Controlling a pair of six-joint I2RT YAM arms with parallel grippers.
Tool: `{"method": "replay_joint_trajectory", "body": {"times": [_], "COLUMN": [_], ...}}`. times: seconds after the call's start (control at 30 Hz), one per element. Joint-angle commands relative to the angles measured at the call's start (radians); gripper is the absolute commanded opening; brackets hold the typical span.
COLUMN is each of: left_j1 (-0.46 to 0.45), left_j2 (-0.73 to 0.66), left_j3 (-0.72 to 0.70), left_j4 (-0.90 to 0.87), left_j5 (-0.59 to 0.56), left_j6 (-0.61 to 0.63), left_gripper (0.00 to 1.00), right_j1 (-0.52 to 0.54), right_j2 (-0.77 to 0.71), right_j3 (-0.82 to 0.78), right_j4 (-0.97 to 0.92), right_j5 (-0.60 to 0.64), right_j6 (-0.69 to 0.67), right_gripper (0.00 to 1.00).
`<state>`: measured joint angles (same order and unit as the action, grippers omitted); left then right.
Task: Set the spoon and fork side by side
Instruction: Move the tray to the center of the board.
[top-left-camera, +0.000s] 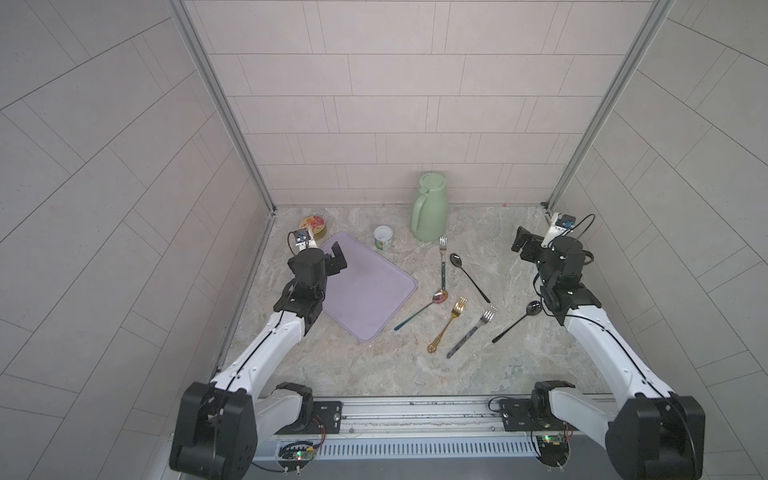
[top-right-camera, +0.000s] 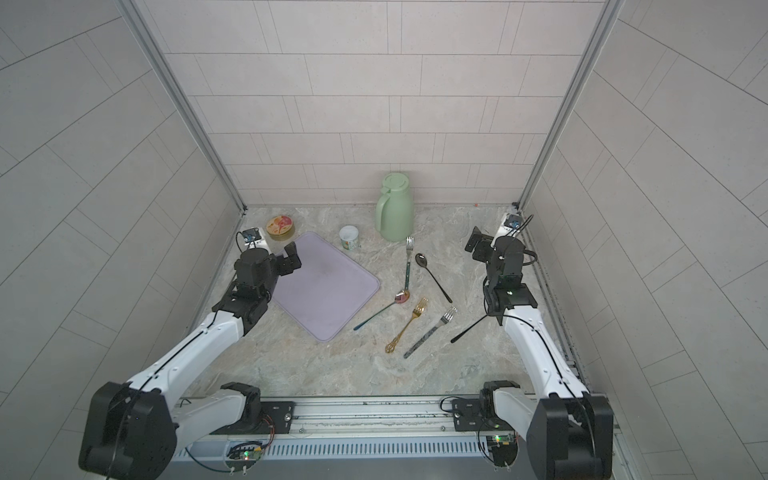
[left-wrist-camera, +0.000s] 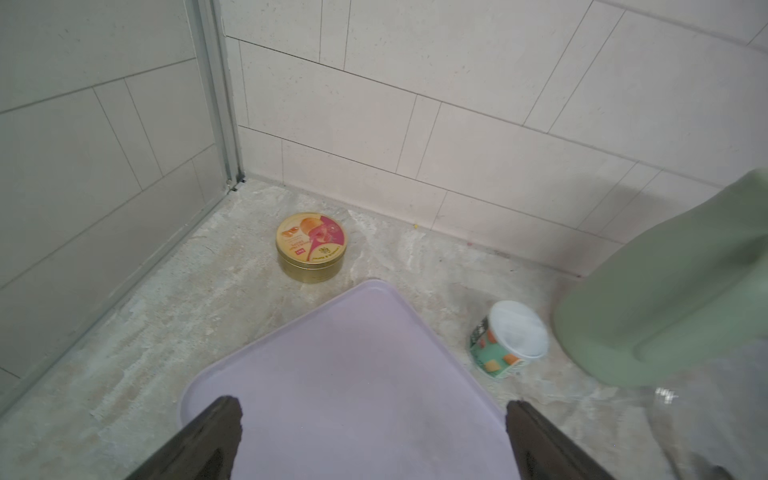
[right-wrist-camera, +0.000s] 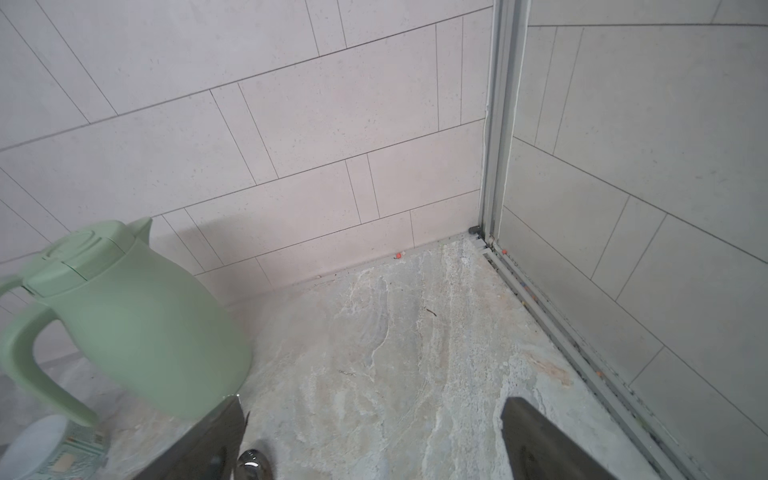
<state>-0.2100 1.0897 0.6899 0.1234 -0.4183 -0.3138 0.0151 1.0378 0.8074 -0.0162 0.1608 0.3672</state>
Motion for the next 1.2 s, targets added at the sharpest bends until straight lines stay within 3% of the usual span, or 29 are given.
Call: {"method": "replay_joint_trajectory", "body": {"times": [0.0, 0.23, 0.43, 0.6, 0.8, 0.93, 1.17], "left_j1": [-0.03, -0.328, -0.53, -0.546, -0.541, -0.536, -0.536], "left_j2": [-0.052, -0.031, 0.045, 0.121, 0.228, 0.314, 0.407], "left_j3": [0.032, 0.162, 0.189, 0.138, 0.106, 0.104, 0.121], "left_j4": [-0.203, -0.463, -0.611, -0.651, -0.67, -0.647, -0.622], "left_j5": [0.166, 0.184, 0.179, 0.189, 0.151, 0.237, 0.267], "left_j6": [-0.204, -0.197, -0.193, -0.2, -0.208, -0.211, -0.227], "left_gripper": [1.0, 1.0, 0.96, 0.89, 0.84, 0.83, 0.73], "right_j1": [-0.004, -0.002, 0.034, 0.141, 0.383, 0.492, 0.505], "right_j2": [-0.059, -0.154, -0.19, -0.197, -0.118, -0.057, -0.011], "right_j3": [0.047, 0.065, 0.043, -0.017, -0.025, -0.02, 0.032], "right_j4": [-0.338, -0.572, -0.678, -0.681, -0.651, -0.601, -0.65], "right_j5": [-0.124, -0.346, -0.431, -0.406, -0.296, -0.27, -0.231], "right_j6": [0.144, 0.228, 0.261, 0.303, 0.368, 0.399, 0.369], "right_gripper": [1.0, 1.0, 0.95, 0.86, 0.85, 0.81, 0.78]}}
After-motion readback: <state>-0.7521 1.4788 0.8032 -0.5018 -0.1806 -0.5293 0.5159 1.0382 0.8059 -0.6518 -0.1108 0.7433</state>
